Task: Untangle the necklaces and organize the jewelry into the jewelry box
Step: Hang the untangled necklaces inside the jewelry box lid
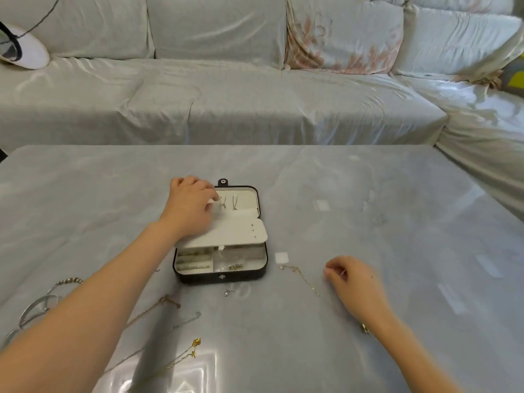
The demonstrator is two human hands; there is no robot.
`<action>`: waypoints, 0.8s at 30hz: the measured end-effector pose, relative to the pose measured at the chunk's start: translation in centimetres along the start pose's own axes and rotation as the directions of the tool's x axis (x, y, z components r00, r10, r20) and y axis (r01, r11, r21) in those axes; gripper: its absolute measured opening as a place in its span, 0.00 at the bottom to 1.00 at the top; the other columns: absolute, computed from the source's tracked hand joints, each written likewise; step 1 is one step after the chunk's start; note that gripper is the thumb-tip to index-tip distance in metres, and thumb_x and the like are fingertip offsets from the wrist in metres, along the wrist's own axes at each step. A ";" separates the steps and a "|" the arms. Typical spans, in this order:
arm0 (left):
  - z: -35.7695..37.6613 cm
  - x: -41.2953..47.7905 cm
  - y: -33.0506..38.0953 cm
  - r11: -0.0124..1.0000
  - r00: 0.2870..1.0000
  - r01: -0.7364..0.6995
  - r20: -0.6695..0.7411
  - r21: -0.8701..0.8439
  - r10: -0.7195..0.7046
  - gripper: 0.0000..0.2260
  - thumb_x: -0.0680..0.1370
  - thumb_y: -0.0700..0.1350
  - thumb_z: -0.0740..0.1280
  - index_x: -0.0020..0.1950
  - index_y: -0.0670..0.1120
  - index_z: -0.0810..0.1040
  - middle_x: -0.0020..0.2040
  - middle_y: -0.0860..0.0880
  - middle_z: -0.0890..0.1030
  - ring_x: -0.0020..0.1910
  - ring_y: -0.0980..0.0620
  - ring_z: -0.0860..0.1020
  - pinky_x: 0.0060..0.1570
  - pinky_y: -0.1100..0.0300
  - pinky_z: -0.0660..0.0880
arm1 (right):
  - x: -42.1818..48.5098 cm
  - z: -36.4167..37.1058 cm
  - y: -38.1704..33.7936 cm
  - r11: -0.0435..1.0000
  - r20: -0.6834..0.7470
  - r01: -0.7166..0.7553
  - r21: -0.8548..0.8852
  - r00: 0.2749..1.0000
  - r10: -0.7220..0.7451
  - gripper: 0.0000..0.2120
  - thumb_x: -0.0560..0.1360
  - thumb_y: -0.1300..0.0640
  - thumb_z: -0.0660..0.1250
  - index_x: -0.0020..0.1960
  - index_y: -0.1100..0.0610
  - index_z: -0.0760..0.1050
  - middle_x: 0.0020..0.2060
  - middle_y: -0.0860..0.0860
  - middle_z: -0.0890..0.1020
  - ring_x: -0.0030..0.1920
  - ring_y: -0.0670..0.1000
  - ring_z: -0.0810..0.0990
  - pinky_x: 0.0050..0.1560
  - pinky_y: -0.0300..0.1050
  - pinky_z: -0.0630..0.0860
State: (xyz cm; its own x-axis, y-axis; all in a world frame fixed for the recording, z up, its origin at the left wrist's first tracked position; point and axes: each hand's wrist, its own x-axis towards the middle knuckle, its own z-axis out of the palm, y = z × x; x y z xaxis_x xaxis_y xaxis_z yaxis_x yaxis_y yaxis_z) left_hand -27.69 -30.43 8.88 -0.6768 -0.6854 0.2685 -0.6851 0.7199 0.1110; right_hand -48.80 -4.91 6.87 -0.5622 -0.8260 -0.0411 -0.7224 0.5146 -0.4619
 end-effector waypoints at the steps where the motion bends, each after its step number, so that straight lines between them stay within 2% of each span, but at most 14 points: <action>1: -1.1 0.1 1.1 1.000 1.000 -0.001 -0.027 0.004 0.002 0.10 0.76 0.42 0.64 0.54 0.50 0.81 0.60 0.53 0.77 0.61 0.48 0.68 0.58 0.55 0.52 | -0.7 -0.4 0.9 1.000 -0.007 -0.011 0.009 1.000 0.011 0.05 0.76 0.55 0.64 0.46 0.52 0.79 0.41 0.45 0.80 0.43 0.47 0.76 0.45 0.41 0.70; 3: -3.2 0.2 4.1 0.998 0.995 -0.059 -0.076 -0.003 0.059 0.09 0.76 0.44 0.65 0.54 0.51 0.81 0.58 0.53 0.78 0.59 0.48 0.70 0.57 0.56 0.53 | -2.1 -1.0 2.5 1.000 0.000 -0.021 0.017 1.000 0.021 0.05 0.76 0.55 0.64 0.45 0.51 0.79 0.42 0.46 0.80 0.45 0.47 0.75 0.46 0.41 0.70; 4: -4.0 0.0 6.1 0.994 0.993 -0.108 -0.050 -0.023 0.107 0.09 0.76 0.45 0.65 0.54 0.51 0.80 0.57 0.53 0.78 0.59 0.49 0.70 0.56 0.56 0.54 | -2.7 -1.2 3.1 0.999 0.004 -0.025 0.022 1.000 0.024 0.04 0.76 0.54 0.64 0.45 0.51 0.78 0.43 0.45 0.80 0.45 0.47 0.75 0.46 0.40 0.69; 6: -4.3 -0.8 10.4 0.963 0.960 -0.267 0.073 -0.047 0.270 0.10 0.77 0.48 0.63 0.57 0.53 0.78 0.56 0.55 0.77 0.58 0.51 0.70 0.56 0.57 0.56 | -3.7 -1.5 4.1 1.000 0.010 -0.026 0.008 1.000 0.025 0.04 0.75 0.52 0.65 0.46 0.50 0.78 0.43 0.45 0.79 0.46 0.47 0.74 0.45 0.38 0.66; 8: -3.0 -2.0 14.2 0.910 0.887 -0.415 0.219 -0.009 0.407 0.10 0.79 0.48 0.61 0.58 0.53 0.77 0.56 0.54 0.76 0.59 0.51 0.70 0.55 0.58 0.59 | -4.5 -1.5 4.9 0.999 0.004 -0.037 0.002 0.999 0.037 0.05 0.74 0.52 0.66 0.47 0.51 0.78 0.42 0.45 0.78 0.46 0.47 0.74 0.42 0.36 0.63; 11: 0.2 -2.7 17.1 0.863 0.819 -0.491 0.403 0.119 0.409 0.10 0.79 0.43 0.60 0.59 0.48 0.75 0.56 0.49 0.75 0.59 0.48 0.70 0.53 0.57 0.61 | -5.2 -1.1 5.7 0.999 0.008 -0.049 0.020 0.999 0.049 0.07 0.71 0.48 0.69 0.48 0.49 0.76 0.40 0.43 0.73 0.46 0.46 0.72 0.40 0.34 0.62; 13: 1.8 -2.6 17.7 0.887 0.816 -0.441 0.473 0.137 0.333 0.10 0.79 0.40 0.60 0.59 0.44 0.73 0.57 0.45 0.73 0.59 0.45 0.71 0.53 0.56 0.64 | -5.5 -0.9 6.1 0.998 0.044 -0.051 0.021 0.998 0.050 0.08 0.71 0.47 0.69 0.48 0.48 0.74 0.39 0.41 0.71 0.46 0.45 0.71 0.40 0.33 0.61; 15: 2.6 -2.4 17.9 0.938 0.819 -0.337 0.515 0.075 0.253 0.09 0.79 0.39 0.59 0.58 0.41 0.72 0.58 0.43 0.71 0.58 0.43 0.71 0.53 0.54 0.66 | -5.6 -0.8 6.3 0.998 0.057 -0.042 0.036 0.998 0.040 0.06 0.72 0.49 0.69 0.45 0.48 0.73 0.40 0.42 0.71 0.46 0.46 0.71 0.40 0.30 0.63; 18: 3.1 -2.3 17.9 0.963 0.804 -0.269 0.556 0.025 0.210 0.08 0.80 0.39 0.58 0.57 0.39 0.72 0.59 0.41 0.71 0.59 0.42 0.71 0.53 0.56 0.66 | -5.4 -0.7 6.4 0.999 0.065 -0.026 0.033 0.998 0.024 0.06 0.73 0.53 0.68 0.39 0.50 0.73 0.39 0.43 0.73 0.44 0.46 0.71 0.39 0.29 0.64; 20: 3.0 -2.5 17.9 0.974 0.794 -0.227 0.581 0.011 0.179 0.09 0.80 0.39 0.58 0.57 0.38 0.72 0.59 0.40 0.72 0.59 0.42 0.72 0.54 0.56 0.66 | -5.3 -0.9 6.4 0.998 0.069 -0.034 0.049 0.997 0.030 0.05 0.74 0.55 0.67 0.39 0.53 0.74 0.38 0.43 0.73 0.42 0.45 0.71 0.39 0.29 0.65; 22: 3.0 -2.6 17.8 0.988 0.794 -0.149 0.590 -0.045 0.146 0.07 0.79 0.37 0.57 0.54 0.40 0.73 0.56 0.40 0.73 0.55 0.42 0.73 0.51 0.56 0.68 | -5.4 -1.4 6.6 0.990 0.072 -0.073 0.124 0.995 0.064 0.05 0.75 0.57 0.66 0.40 0.56 0.75 0.36 0.44 0.76 0.38 0.43 0.72 0.36 0.30 0.67; 24: 2.5 -2.5 17.5 0.986 0.809 0.001 0.579 -0.168 0.098 0.05 0.79 0.37 0.58 0.48 0.45 0.72 0.49 0.42 0.74 0.46 0.45 0.72 0.44 0.58 0.67 | -5.5 -2.0 6.9 0.975 0.089 -0.112 0.194 0.991 0.096 0.05 0.75 0.59 0.64 0.40 0.57 0.75 0.36 0.47 0.79 0.37 0.44 0.74 0.35 0.32 0.67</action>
State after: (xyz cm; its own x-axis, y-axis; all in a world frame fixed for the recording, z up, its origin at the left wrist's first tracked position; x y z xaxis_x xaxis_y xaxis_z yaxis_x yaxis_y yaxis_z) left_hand -38.65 -16.33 7.77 -0.7708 -0.5471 -0.3263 -0.6307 0.7275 0.2701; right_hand -51.45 3.65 5.67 -0.5908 -0.7900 -0.1642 -0.5629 0.5493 -0.6175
